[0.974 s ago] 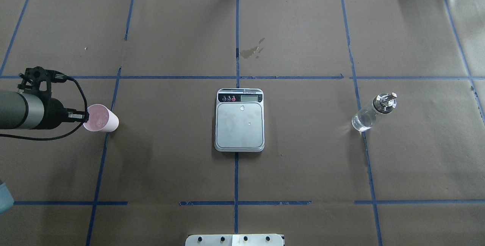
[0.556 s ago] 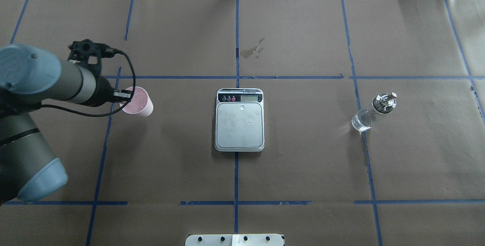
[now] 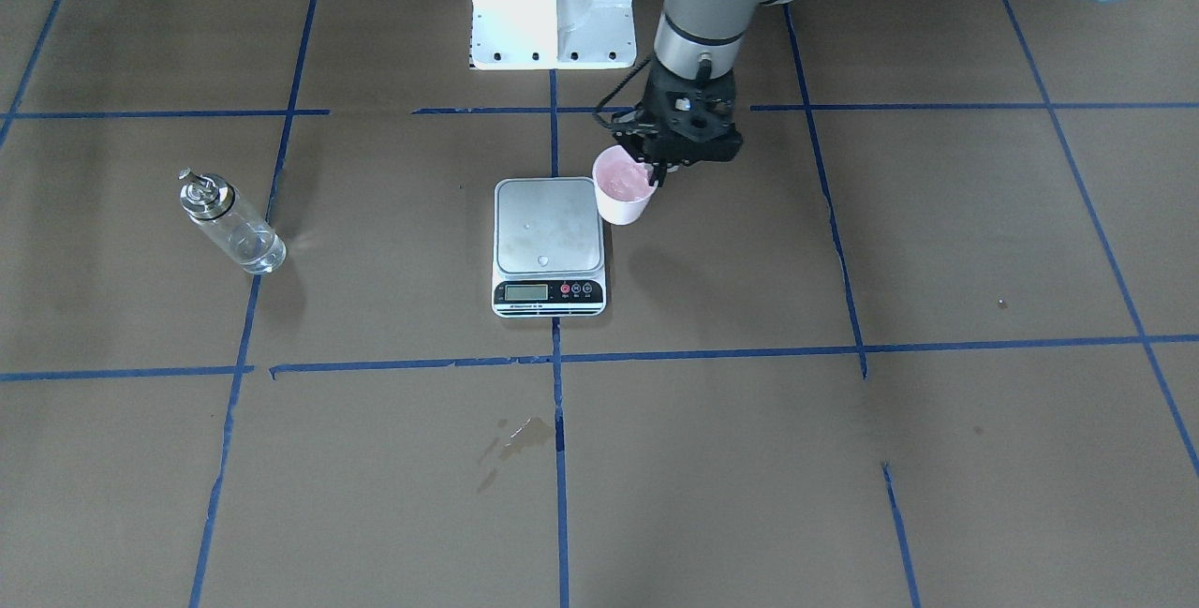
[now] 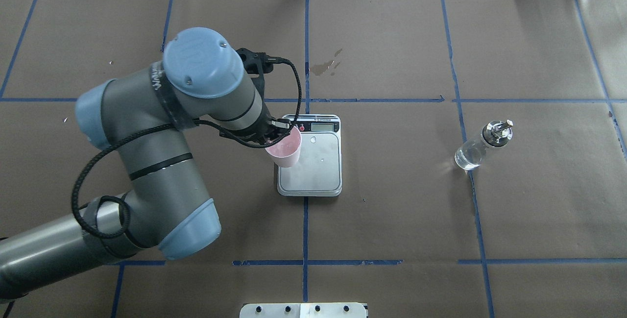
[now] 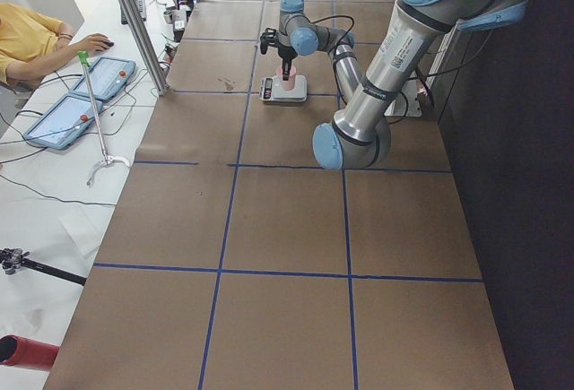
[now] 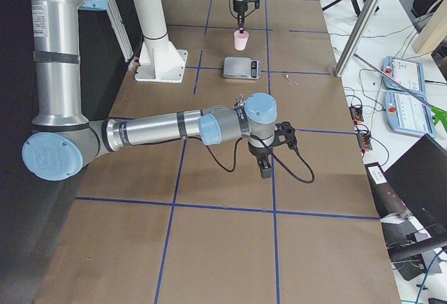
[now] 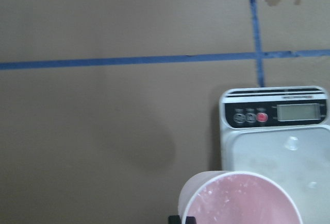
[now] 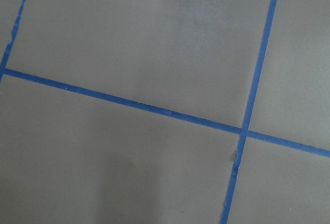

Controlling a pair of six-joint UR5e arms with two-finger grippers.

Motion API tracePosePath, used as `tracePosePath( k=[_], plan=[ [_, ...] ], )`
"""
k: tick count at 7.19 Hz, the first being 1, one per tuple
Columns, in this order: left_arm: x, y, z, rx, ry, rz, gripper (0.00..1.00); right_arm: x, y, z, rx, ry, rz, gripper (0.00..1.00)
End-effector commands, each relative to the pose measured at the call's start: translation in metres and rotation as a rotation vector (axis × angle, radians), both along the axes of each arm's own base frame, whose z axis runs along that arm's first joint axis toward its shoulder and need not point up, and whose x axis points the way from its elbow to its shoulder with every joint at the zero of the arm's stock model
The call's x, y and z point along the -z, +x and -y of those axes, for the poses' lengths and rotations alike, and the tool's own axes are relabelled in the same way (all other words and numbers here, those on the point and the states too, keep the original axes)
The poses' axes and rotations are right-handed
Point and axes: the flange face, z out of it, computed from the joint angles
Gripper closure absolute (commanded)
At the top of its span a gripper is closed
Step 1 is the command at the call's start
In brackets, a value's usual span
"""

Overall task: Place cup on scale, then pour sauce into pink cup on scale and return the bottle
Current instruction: 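Carry the pink cup with the left gripper onto the scale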

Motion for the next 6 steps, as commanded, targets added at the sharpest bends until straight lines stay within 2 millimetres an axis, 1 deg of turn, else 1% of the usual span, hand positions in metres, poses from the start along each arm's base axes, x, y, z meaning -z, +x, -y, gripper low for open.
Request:
tracePosePath(
  k=[1,2,3,4,5,6],
  plan=[
    [0.013,0.024,0.000,0.003,-0.022,-0.012,1.00,0.002,0.000,0.000,-0.003,0.000,0.003,0.00],
    [0.014,0.036,-0.002,-0.006,-0.029,-0.004,1.00,0.004,0.000,0.000,-0.004,0.002,0.004,0.00],
    [0.014,0.040,-0.003,-0.005,-0.026,-0.018,1.00,0.005,0.000,0.000,-0.004,0.004,0.004,0.00],
    [0.008,0.051,0.002,0.024,-0.035,-0.023,1.00,0.005,0.000,0.000,-0.004,0.004,0.004,0.00],
    [0.008,0.056,-0.003,0.026,-0.022,-0.026,1.00,0.006,0.000,0.000,-0.004,0.007,0.006,0.00],
    [0.007,0.057,-0.002,0.027,-0.023,-0.023,1.00,0.007,0.000,0.000,-0.004,0.008,0.006,0.00]
  ],
)
